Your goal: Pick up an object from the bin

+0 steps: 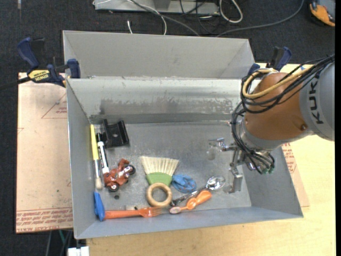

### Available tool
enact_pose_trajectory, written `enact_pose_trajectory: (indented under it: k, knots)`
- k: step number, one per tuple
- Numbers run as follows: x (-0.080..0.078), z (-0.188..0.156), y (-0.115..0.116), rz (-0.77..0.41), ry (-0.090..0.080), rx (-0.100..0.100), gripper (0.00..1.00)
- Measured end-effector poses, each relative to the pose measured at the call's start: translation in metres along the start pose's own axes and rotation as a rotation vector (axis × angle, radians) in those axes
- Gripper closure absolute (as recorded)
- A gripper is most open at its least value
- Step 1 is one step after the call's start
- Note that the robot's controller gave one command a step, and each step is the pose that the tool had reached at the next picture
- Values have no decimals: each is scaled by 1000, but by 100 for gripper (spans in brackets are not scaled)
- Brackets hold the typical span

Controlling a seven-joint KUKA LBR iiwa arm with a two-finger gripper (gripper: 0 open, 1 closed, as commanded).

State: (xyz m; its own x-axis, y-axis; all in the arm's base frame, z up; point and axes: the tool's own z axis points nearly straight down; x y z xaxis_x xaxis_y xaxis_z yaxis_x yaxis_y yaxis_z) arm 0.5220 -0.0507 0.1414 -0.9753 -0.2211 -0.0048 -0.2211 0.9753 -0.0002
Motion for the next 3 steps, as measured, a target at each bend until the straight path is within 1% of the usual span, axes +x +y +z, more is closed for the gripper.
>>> enact_pose_trajectory:
  k: [1, 2, 3]
  knots:
    - [-24, 43, 130, -542, 8, -13, 0]
    - [9, 72, 62, -452, -2, 4, 0]
    - [-38, 70, 115, -309, -3, -15, 100]
